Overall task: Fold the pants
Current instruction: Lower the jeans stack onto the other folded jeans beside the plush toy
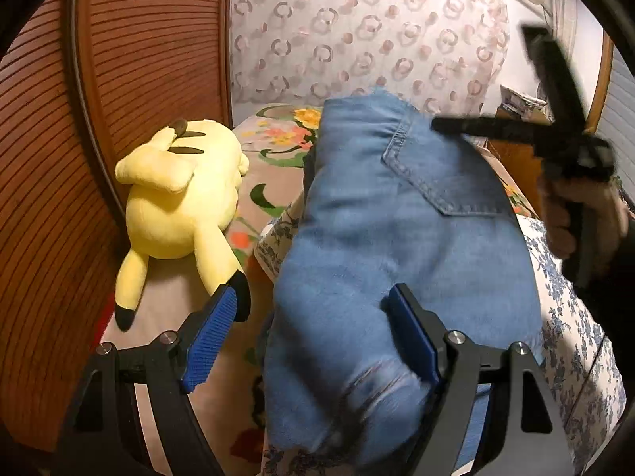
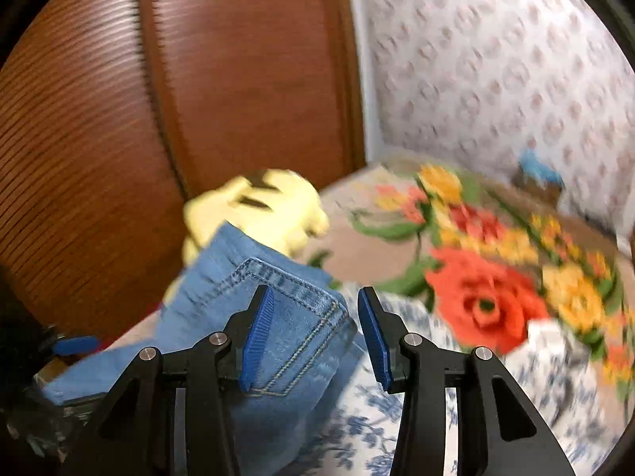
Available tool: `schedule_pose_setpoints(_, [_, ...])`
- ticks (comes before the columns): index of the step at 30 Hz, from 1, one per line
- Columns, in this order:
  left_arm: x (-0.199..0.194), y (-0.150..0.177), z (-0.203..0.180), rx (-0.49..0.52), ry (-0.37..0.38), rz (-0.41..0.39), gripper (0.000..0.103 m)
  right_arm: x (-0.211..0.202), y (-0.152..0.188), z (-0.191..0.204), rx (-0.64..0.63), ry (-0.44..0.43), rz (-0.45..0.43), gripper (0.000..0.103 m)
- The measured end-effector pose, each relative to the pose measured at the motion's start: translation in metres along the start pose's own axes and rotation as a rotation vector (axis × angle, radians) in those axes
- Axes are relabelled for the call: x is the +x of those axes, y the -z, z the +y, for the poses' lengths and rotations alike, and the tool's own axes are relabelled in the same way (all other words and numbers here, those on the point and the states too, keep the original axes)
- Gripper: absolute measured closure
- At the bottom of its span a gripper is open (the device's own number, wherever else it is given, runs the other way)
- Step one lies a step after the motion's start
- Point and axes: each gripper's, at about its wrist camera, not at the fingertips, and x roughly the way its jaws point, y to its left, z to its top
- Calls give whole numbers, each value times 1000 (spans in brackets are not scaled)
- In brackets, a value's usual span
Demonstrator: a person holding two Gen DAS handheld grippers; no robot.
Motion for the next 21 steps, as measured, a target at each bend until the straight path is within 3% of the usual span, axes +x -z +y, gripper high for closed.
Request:
schedule_pose_setpoints(5, [6, 2, -3, 1, 12, 5, 23, 9, 19, -6, 32, 14, 22, 58])
schedule_pose_setpoints(12, [-2, -2, -6, 8, -8, -7, 23, 12, 1, -7, 47, 38, -24, 57])
schedule_pose_setpoints(21, [-31, -8, -22, 31, 6, -61, 23, -51, 43, 11, 45, 8, -74, 57])
